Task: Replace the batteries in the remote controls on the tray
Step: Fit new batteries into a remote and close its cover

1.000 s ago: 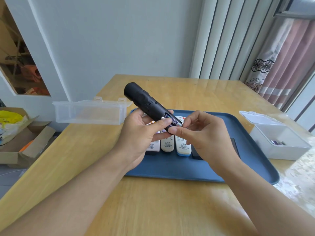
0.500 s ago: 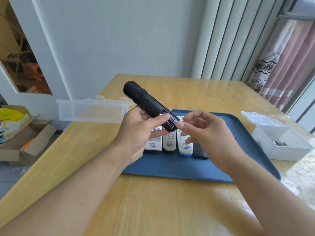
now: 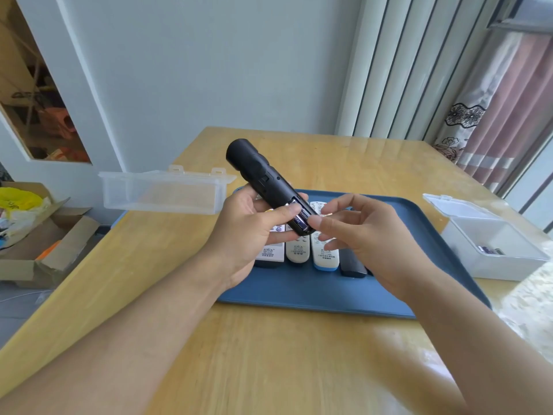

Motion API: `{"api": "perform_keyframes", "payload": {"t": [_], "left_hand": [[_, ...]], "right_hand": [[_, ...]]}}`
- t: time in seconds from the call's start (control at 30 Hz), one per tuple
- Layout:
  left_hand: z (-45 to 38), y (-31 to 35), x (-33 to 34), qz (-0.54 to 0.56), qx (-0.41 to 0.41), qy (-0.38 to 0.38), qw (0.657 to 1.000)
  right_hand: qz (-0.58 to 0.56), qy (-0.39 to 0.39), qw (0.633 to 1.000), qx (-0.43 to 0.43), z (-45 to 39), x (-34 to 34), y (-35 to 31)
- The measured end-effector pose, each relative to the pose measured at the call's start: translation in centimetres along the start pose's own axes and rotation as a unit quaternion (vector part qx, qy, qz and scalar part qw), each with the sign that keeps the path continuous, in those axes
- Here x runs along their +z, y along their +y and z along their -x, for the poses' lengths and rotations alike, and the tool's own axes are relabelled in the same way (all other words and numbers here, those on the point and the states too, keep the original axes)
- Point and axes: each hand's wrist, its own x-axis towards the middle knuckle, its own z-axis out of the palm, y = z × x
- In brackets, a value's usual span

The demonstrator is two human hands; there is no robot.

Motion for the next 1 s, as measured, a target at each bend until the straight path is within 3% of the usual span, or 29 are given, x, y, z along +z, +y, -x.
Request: {"api": "perform_keyframes", "payload": {"t": [0.07, 0.17, 0.27, 0.37, 0.47, 0.77, 1.0], "left_hand": [[-0.1, 0.1, 0.0, 0.018, -0.005, 0.01, 1.0], [-0.2, 0.0, -0.1, 0.021, -0.012, 0.018, 1.0], [-0.2, -0.2, -0.1, -0.013, -0.004, 0.023, 1.0], [-0.3, -0.4, -0.1, -0.016, -0.001, 0.034, 0.999], [-0.3, -0.5, 0.1, -0.015, 0.0, 0.044, 0.999], [-0.6, -0.1, 0.1, 0.126, -0.052, 0.025, 0.99], [-0.8, -0.3, -0.1, 0.141, -0.068, 0.04, 0.987]], "right_hand": [[0.144, 0.049, 0.988, -0.021, -0.3, -1.3, -0.5], [0.43, 0.133, 0.893, -0.008, -0.9, -5.2, -0.2], [0.568, 0.087, 0.812, 0.106, -1.0, -8.1, 0.5], [0.574, 0.018, 0.789, 0.22, -0.7, -8.3, 0.5], [0.581, -0.02, 0.77, 0.264, -0.7, -8.3, 0.6], [0.644, 0.054, 0.736, 0.202, -1.4, -8.9, 1.5], [0.661, 0.063, 0.728, 0.172, -1.3, -7.4, 1.7]]}}
